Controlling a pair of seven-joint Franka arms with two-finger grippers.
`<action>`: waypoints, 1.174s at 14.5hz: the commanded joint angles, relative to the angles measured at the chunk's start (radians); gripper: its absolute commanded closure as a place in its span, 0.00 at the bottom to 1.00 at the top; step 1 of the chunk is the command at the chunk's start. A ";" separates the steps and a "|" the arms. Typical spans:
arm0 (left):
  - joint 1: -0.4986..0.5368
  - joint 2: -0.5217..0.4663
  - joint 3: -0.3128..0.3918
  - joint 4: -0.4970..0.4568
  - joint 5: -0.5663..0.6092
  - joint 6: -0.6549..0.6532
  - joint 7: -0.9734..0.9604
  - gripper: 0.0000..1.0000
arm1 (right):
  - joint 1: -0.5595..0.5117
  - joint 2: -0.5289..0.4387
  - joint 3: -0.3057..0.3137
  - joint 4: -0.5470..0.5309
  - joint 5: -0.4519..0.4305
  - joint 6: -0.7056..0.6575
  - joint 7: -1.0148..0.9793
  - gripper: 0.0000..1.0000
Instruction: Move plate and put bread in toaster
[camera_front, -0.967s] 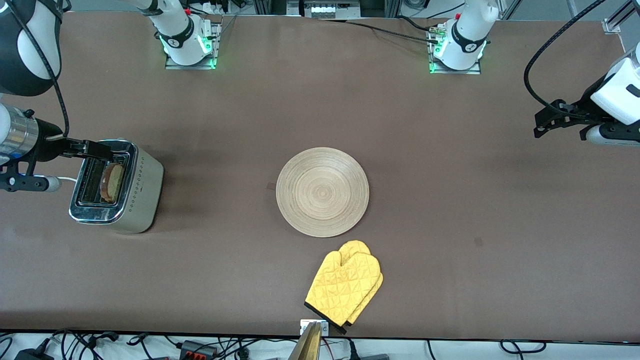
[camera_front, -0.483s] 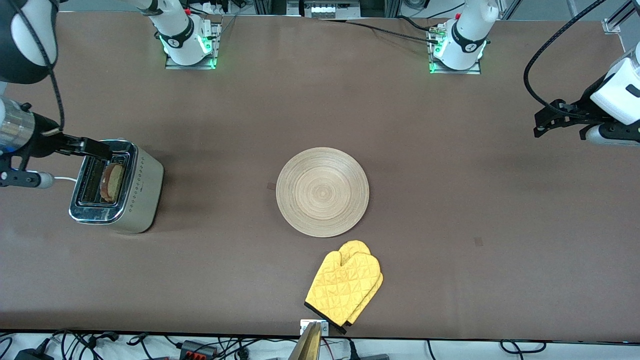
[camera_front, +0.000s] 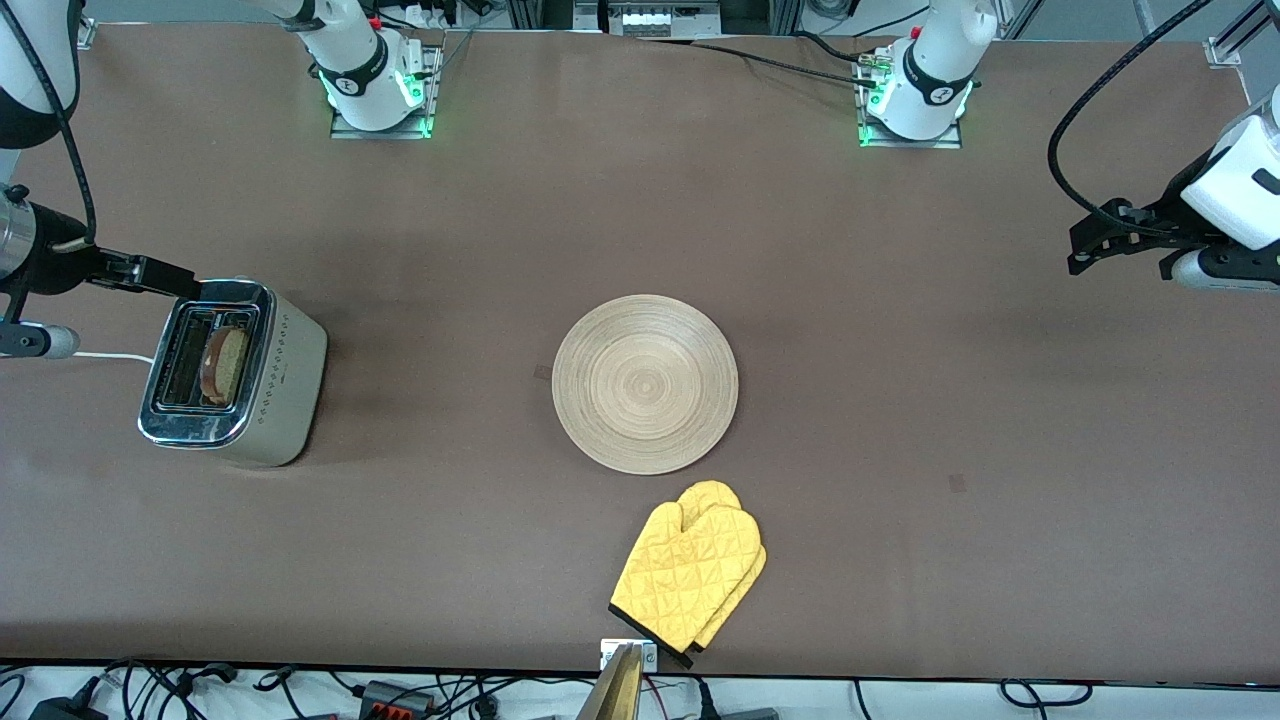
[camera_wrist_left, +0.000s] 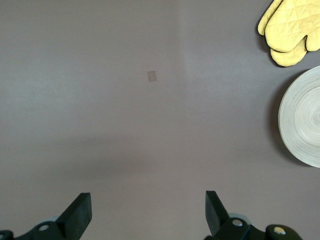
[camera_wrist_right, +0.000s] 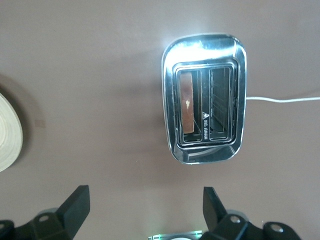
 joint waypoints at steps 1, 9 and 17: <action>0.000 0.011 -0.002 0.029 0.020 -0.022 -0.011 0.00 | -0.005 0.009 0.011 0.042 -0.011 -0.028 0.022 0.00; -0.001 0.011 -0.002 0.029 0.020 -0.022 -0.011 0.00 | -0.412 -0.023 0.509 0.030 -0.096 -0.020 0.041 0.00; -0.001 0.011 -0.002 0.029 0.020 -0.022 -0.011 0.00 | -0.509 -0.033 0.626 0.006 -0.105 -0.026 0.132 0.00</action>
